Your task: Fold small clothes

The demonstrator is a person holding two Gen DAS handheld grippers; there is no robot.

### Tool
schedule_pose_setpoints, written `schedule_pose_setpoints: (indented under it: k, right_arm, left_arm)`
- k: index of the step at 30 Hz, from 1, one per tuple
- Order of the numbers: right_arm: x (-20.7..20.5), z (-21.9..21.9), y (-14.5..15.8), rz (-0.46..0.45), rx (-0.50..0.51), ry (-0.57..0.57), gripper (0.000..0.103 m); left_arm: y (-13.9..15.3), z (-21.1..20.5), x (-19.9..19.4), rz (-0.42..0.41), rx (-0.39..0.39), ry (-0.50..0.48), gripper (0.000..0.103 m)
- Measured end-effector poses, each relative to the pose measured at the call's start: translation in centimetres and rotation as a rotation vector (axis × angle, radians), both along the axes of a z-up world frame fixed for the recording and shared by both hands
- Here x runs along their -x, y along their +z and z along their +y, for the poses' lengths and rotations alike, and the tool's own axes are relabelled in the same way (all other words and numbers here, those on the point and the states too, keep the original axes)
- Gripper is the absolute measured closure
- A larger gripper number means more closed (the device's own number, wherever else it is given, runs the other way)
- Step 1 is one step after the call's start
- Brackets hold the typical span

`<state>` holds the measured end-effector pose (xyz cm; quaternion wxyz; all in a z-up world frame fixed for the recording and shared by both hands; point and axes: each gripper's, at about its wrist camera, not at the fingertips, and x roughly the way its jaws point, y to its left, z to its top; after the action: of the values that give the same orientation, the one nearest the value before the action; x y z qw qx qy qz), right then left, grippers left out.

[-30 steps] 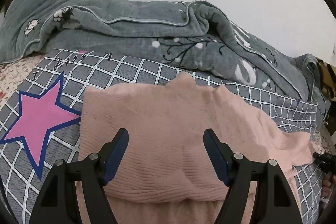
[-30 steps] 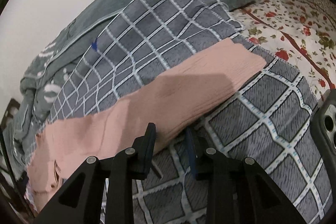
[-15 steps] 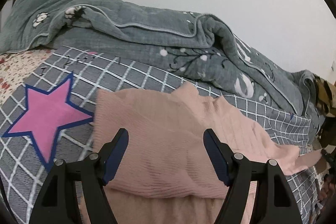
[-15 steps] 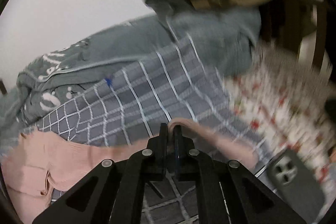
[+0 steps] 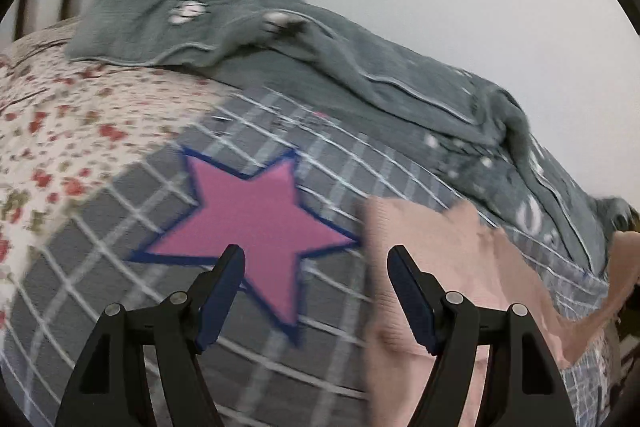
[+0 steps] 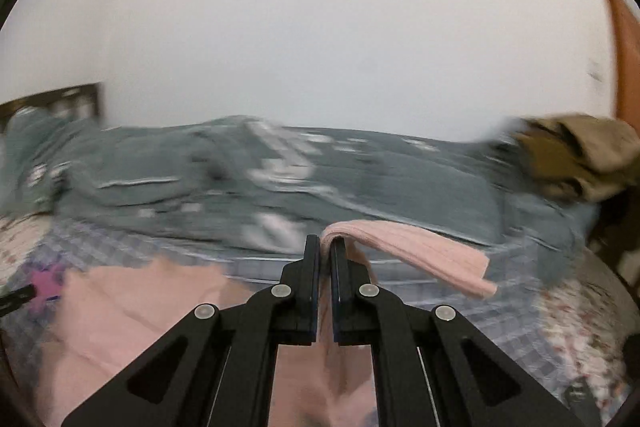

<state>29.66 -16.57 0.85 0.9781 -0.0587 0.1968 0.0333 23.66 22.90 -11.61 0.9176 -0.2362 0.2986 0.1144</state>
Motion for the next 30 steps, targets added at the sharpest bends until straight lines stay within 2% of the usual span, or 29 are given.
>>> schedule_pose_setpoints:
  k: [4, 6, 10, 12, 15, 16, 18, 19, 21, 25, 27, 30]
  right_arm:
    - [-1.2, 7.8, -2.7, 0.105, -0.07, 0.162, 0.098]
    - [-2.0, 11.5, -5.2, 0.179, -0.12, 0.239, 0.098]
    - [-2.6, 15.9, -10.3, 0.331, -0.119, 0.371, 0.097]
    - [-2.3, 16.4, -11.9, 0.377, -0.081, 0.39, 0.09]
    - [-1.5, 14.3, -11.8, 0.373, -0.08, 0.387, 0.081]
    - [-1.1, 12.8, -11.4, 0.357, -0.091, 0.38, 0.078]
    - [-0.5, 9.6, -10.4, 0.303, -0.103, 0.344, 0.064]
    - [-0.1, 7.8, -10.1, 0.276, -0.102, 0.317, 0.062]
    - [0.5, 4.5, -9.9, 0.246, -0.082, 0.263, 0.06]
    - [1.1, -0.6, -11.3, 0.264, -0.005, 0.183, 0.06]
    - [1.1, -2.9, -12.6, 0.3, -0.013, 0.158, 0.06]
    - [0.8, -5.1, -14.0, 0.328, -0.062, 0.155, 0.06]
  left_arm:
    - [-0.5, 2.9, 0.5, 0.005, 0.018, 0.068, 0.031]
    - [-0.7, 3.7, 0.5, 0.005, 0.041, 0.081, 0.031]
    - [-1.0, 3.5, -0.2, 0.018, 0.021, 0.065, 0.031]
    - [-0.8, 2.6, -0.7, 0.014, 0.008, 0.042, 0.031]
    - [-0.3, 1.1, -1.4, -0.014, 0.017, -0.027, 0.031]
    - [-0.1, 0.4, -1.7, -0.023, 0.028, -0.064, 0.031]
    - [0.1, -1.0, -2.4, -0.04, 0.056, -0.143, 0.031]
    - [0.2, -1.6, -2.6, -0.048, 0.067, -0.172, 0.031]
    - [0.6, -3.0, -2.9, -0.068, 0.071, -0.227, 0.031]
    - [1.6, -6.8, -3.5, -0.109, 0.065, -0.346, 0.031]
    - [2.1, -9.4, -3.9, -0.109, 0.061, -0.427, 0.031]
    - [2.4, -13.8, -4.4, -0.095, -0.012, -0.489, 0.026]
